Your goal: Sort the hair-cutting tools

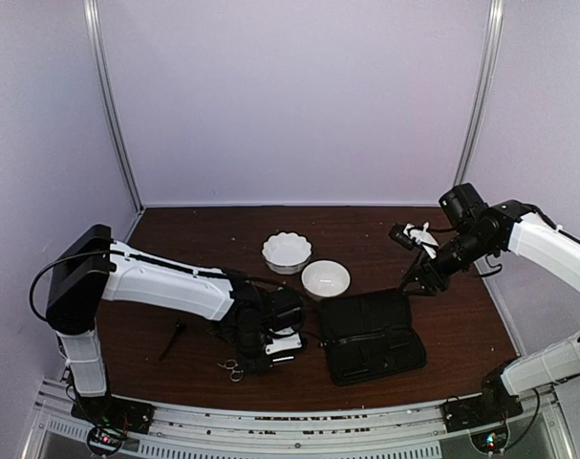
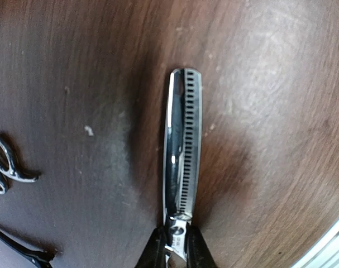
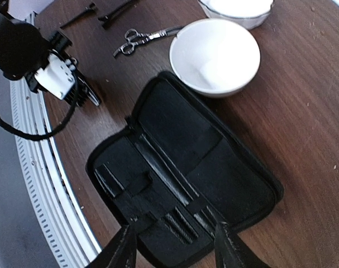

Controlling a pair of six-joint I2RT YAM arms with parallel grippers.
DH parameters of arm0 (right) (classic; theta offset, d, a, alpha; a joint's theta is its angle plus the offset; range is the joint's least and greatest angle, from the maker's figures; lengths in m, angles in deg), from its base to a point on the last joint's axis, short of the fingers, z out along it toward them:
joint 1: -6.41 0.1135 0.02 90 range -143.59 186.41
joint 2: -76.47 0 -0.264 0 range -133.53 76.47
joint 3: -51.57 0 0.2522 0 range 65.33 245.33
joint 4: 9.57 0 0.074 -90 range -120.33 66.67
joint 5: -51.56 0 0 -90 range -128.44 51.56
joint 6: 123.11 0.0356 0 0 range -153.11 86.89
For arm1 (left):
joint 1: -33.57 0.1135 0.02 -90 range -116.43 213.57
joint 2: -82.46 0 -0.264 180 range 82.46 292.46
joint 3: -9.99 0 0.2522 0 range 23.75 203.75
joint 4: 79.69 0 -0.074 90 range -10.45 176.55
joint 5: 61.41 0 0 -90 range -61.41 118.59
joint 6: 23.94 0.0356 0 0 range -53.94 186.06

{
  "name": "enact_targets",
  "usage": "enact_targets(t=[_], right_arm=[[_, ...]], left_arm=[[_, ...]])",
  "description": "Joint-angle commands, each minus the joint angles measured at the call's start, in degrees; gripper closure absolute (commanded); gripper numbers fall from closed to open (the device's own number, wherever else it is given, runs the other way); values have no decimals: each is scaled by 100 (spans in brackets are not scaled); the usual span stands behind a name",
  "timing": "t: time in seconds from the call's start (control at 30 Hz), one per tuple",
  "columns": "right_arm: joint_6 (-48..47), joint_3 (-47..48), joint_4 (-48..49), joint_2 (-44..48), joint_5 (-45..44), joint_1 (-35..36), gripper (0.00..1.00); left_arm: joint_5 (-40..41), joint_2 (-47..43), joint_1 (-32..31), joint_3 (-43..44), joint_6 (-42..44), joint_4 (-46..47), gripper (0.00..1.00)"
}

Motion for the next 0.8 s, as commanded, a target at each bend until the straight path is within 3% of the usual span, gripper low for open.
enact_targets(t=[0.0, 0.37, 0.63, 0.77], right_arm=[[101, 229, -1022, -137, -882, -86, 51], [287, 32, -1506, -414, -2953, -176, 51], [-221, -329, -1816, -957, -3417, -194, 51], [-535, -523, -1515, -1187, -3703, -187, 51]], left_arm=[[150, -67, 45, 285, 43, -357, 99], [-259, 195, 28, 2245, 268, -1031, 100], [-342, 759, -122, 3157, 423, -1337, 100], [-360, 743, -200, 3109, 323, -1389, 100]])
